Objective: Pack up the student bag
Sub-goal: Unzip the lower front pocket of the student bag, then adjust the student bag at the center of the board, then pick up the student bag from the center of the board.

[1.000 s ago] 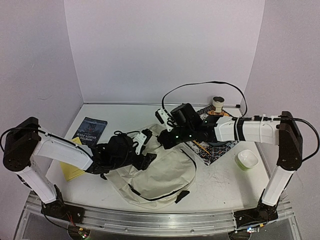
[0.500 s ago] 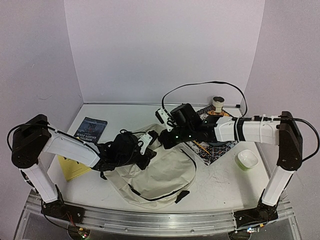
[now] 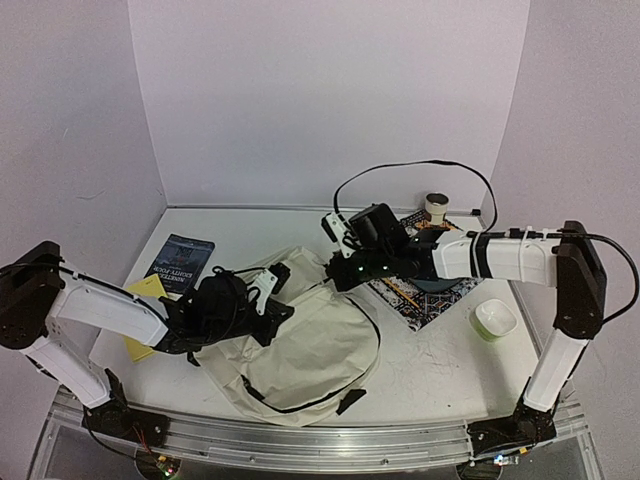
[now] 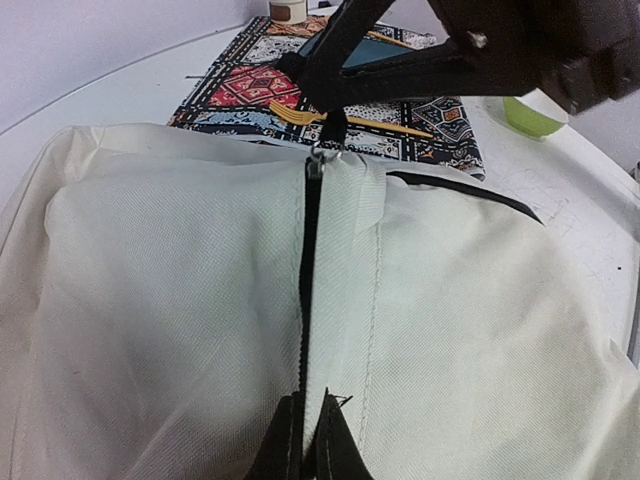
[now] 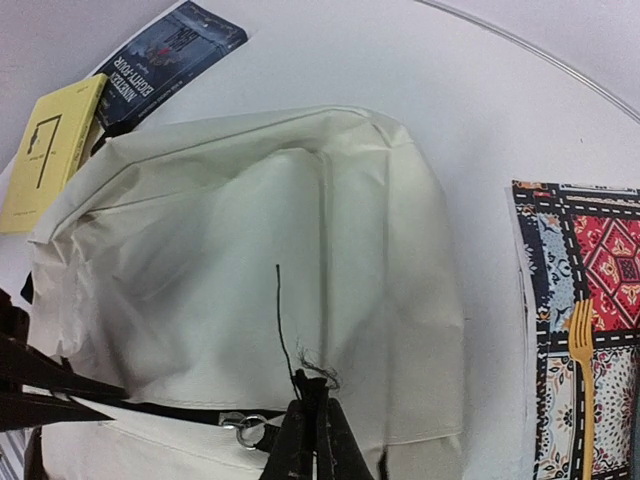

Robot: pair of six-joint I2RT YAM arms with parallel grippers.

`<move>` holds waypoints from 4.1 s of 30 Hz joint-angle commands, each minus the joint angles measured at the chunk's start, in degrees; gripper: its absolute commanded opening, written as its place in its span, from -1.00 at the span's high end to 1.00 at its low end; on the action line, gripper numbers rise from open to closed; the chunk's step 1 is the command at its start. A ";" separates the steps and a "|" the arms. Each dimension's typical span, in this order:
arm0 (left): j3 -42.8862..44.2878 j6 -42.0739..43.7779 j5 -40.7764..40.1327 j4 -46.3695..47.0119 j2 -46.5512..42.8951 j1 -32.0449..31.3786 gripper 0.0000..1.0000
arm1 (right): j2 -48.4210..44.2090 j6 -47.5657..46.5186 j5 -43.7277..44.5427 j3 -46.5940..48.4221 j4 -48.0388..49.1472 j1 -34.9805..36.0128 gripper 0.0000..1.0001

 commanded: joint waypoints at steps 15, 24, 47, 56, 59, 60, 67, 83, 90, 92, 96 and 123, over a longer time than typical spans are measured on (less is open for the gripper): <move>0.14 -1.05 3.80 -4.15 -4.66 3.33 1.00 | -2.12 1.05 -2.96 -3.54 1.08 -9.89 1.00; 12.60 1.70 7.94 -5.48 5.23 6.82 1.00 | -4.94 1.49 -8.52 -6.15 1.61 -9.82 0.66; 15.83 12.57 15.96 -9.85 6.65 7.98 1.00 | -9.14 5.57 -8.69 -24.69 3.76 -6.43 0.08; 21.33 14.34 14.38 -11.35 9.57 8.52 0.87 | -4.99 11.96 -11.05 -27.91 10.87 2.99 0.28; 23.39 14.21 12.87 -11.66 11.56 8.68 0.76 | -5.37 13.86 -11.06 -27.70 12.78 6.99 0.30; 24.20 14.10 11.99 -11.72 12.23 8.70 0.74 | -5.68 14.56 -11.36 -27.63 13.45 7.84 0.30; 24.55 11.91 6.57 -12.21 12.06 8.78 0.35 | -9.79 13.96 -7.93 -27.98 14.35 9.25 0.19; 12.68 -4.30 -12.36 -25.19 -4.88 9.30 -0.37 | -15.76 12.94 5.74 -29.24 6.90 6.50 -0.21; 7.01 -11.91 -14.03 -30.67 -7.66 13.99 -0.45 | -10.20 13.81 4.36 -27.17 6.97 6.47 -0.22; 5.08 -13.13 -12.79 -30.77 -8.35 15.71 -0.47 | -9.00 13.87 4.33 -26.71 7.05 6.47 -0.23; 3.25 -14.29 -10.90 -30.78 -8.28 18.08 -0.47 | -7.40 13.83 4.31 -25.78 7.06 6.46 -0.23; -15.84 -31.37 5.23 -14.66 -26.25 19.24 1.00 | -3.17 4.84 7.48 -17.02 6.74 0.35 -0.17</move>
